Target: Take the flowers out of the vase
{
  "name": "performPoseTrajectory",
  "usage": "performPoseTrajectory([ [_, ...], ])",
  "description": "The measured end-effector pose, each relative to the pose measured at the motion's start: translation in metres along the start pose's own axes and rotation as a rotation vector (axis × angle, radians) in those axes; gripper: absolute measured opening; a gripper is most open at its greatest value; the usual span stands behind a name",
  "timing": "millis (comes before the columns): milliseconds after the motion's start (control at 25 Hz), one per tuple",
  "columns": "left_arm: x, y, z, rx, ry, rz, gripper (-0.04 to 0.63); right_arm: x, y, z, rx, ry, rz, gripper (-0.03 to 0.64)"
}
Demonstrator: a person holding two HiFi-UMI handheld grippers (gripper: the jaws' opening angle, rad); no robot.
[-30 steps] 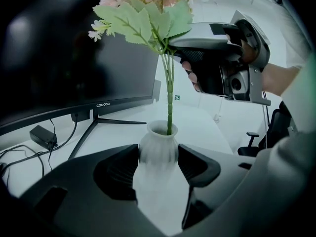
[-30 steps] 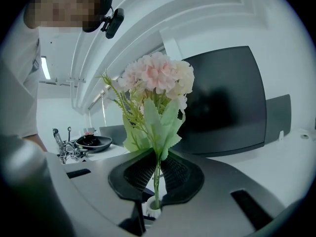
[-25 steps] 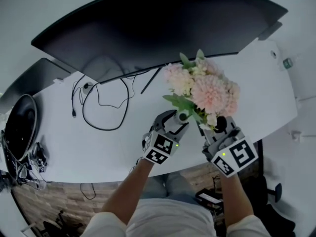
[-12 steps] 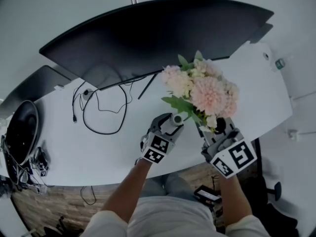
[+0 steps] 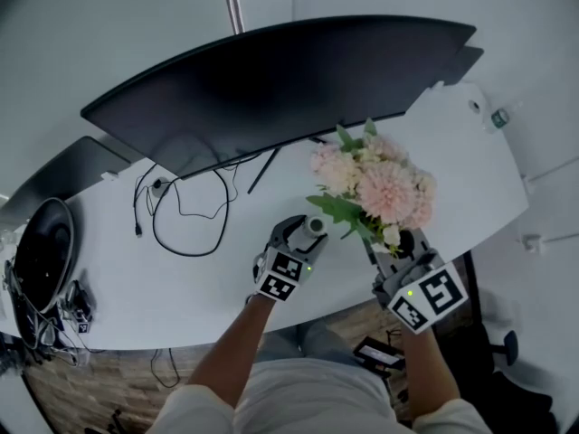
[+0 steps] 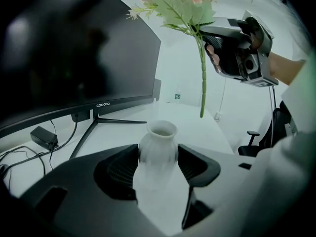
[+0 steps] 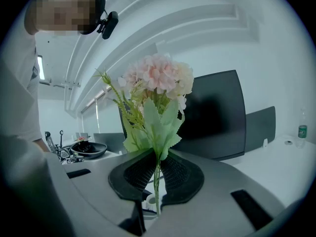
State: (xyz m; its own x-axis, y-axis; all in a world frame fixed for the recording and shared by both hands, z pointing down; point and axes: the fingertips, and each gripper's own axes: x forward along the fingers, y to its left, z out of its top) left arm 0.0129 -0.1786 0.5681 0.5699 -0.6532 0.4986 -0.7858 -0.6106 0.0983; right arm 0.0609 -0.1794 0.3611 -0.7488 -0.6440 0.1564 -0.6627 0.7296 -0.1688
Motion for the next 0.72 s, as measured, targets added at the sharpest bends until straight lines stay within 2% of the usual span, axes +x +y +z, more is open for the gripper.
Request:
performPoseTrajectory([
  [280, -0.002, 0.004, -0.004, -0.018, 0.045, 0.004, 0.282, -0.02, -0.005, -0.004, 0.024, 0.0, -0.034, 0.052],
  [520, -0.035, 0.004, 0.009, 0.01, -0.02, 0.047, 0.284, -0.041, 0.0, -0.011, 0.016, -0.04, -0.045, 0.052],
  [720, -0.067, -0.003, 0.028, -0.021, -0.064, 0.048, 0.277, -0.051, 0.008, -0.011, 0.015, -0.037, -0.043, 0.052],
])
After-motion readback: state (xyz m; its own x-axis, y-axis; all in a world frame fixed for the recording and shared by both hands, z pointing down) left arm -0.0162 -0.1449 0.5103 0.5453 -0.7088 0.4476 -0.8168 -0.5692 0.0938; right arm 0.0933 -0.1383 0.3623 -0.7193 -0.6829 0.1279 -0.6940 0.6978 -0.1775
